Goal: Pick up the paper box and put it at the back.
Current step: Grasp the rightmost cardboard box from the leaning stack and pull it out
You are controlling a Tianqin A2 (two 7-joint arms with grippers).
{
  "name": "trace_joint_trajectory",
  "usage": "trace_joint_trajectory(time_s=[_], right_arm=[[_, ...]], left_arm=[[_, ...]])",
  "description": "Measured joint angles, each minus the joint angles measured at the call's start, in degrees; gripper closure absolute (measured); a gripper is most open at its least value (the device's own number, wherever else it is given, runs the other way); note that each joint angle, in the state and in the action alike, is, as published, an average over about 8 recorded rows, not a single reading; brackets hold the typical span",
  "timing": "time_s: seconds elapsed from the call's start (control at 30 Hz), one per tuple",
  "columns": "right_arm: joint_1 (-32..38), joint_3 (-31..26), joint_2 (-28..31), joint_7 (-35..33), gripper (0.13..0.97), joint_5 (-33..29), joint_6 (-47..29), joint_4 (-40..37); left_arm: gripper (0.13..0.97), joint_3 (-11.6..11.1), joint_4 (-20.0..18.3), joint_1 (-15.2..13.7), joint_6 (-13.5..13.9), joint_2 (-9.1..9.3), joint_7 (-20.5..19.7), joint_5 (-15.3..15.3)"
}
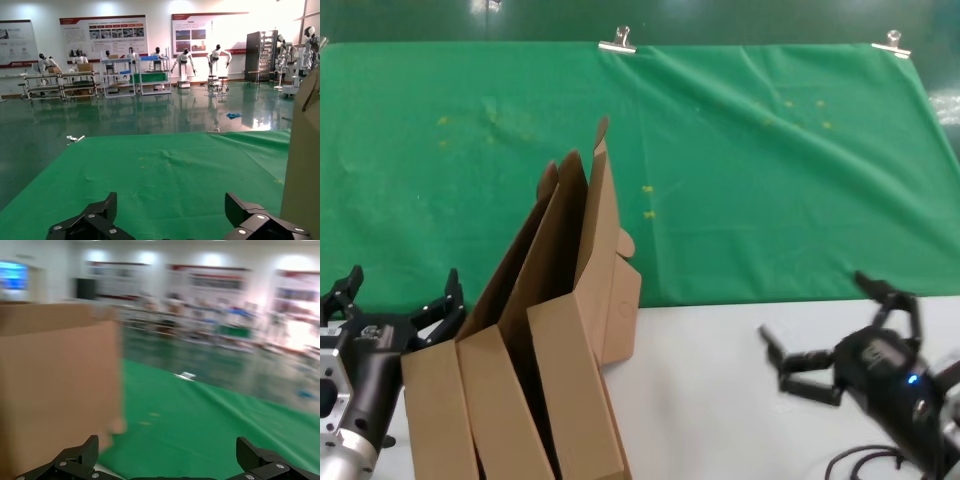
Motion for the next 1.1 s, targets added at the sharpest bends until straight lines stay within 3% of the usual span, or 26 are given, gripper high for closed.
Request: trace_joint_trajectory(time_s=[0.27, 0.37, 0.43, 0.5, 0.73, 1.1], right_arm=[[4.53, -6.59, 7.59, -16.53, 0.129, 6.6, -19.66, -9.01], [7.06, -9.78, 9.7, -20.29, 0.129, 7.25, -26.18, -12.84], [8.95, -11.99, 10.79, -21.33, 0.131, 6.9, -30.46, -15.16], [10.85, -14.23, 11.73, -21.31, 0.135, 6.13, -34.41, -17.09], [17.7, -22.53, 14.1, -16.88, 0.154, 1.12, -45.41, -21.16], [23.83, -27.49, 11.93, -10.57, 0.276, -2.71, -48.62, -22.74]], left_arm=[[0.434, 0.0, 0.0, 0.0, 0.0, 0.0, 0.0, 0.0], [0.505, 0.0, 0.0, 0.0, 0.0, 0.0, 0.0, 0.0], [0.505, 0.0, 0.0, 0.0, 0.0, 0.0, 0.0, 0.0], [0.505, 0.0, 0.0, 0.0, 0.0, 0.0, 0.0, 0.0], [0.687, 0.0, 0.0, 0.0, 0.0, 0.0, 0.0, 0.0], [0.858, 0.0, 0.0, 0.0, 0.0, 0.0, -0.01, 0.0]])
